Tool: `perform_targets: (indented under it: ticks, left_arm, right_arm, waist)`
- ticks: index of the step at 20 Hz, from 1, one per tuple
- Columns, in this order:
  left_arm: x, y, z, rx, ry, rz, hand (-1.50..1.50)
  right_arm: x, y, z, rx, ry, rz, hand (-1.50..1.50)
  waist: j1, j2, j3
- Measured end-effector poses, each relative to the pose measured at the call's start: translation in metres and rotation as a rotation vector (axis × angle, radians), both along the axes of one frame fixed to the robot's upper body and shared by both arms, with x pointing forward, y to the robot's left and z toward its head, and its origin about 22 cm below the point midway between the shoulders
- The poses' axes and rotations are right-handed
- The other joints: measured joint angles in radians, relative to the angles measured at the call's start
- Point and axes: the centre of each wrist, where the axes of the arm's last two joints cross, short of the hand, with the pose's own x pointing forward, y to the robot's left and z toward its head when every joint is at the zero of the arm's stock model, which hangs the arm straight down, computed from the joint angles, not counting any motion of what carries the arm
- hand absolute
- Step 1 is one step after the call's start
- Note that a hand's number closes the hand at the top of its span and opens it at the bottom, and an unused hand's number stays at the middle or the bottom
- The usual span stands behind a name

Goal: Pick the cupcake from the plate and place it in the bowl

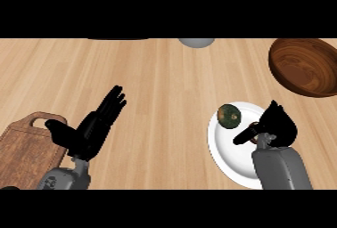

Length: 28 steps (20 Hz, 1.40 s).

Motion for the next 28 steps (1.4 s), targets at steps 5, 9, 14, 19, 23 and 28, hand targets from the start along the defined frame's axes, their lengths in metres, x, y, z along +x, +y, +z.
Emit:
perform_targets:
  ticks: [5,9,14,19,23,28]
  left_arm:
    - [0.001,-0.001,0.001,-0.001,0.001,-0.006,0.0]
    - [0.001,-0.004,-0.001,-0.002,0.005,-0.004,0.0]
    - [-0.003,-0.002,-0.005,-0.004,0.003,0.0,0.0]
    - [-0.004,-0.001,-0.003,-0.003,0.003,0.002,0.0]
    - [0.002,-0.001,-0.001,0.002,0.005,0.003,0.0]
    - [0.005,-0.003,0.006,-0.006,0.003,0.001,0.0]
  right_arm:
    - [0.001,-0.001,-0.005,-0.009,0.002,-0.013,-1.5]
    - [-0.002,0.0,-0.017,-0.018,0.022,-0.012,-1.5]
    - [-0.007,-0.004,-0.032,-0.024,0.038,-0.024,-1.5]
    - [-0.008,-0.01,-0.038,-0.035,0.005,-0.011,1.5]
    - [-0.002,-0.012,-0.042,-0.059,-0.004,0.001,1.5]
    - [0.0,-0.01,-0.041,-0.074,-0.016,0.025,1.5]
  waist:
    - [-0.001,0.0,0.0]
    - [-0.001,0.0,0.0]
    - [0.0,0.0,0.0]
    - [-0.002,-0.003,-0.003]
    - [-0.002,-0.006,-0.005]
    - [-0.003,-0.007,-0.006]
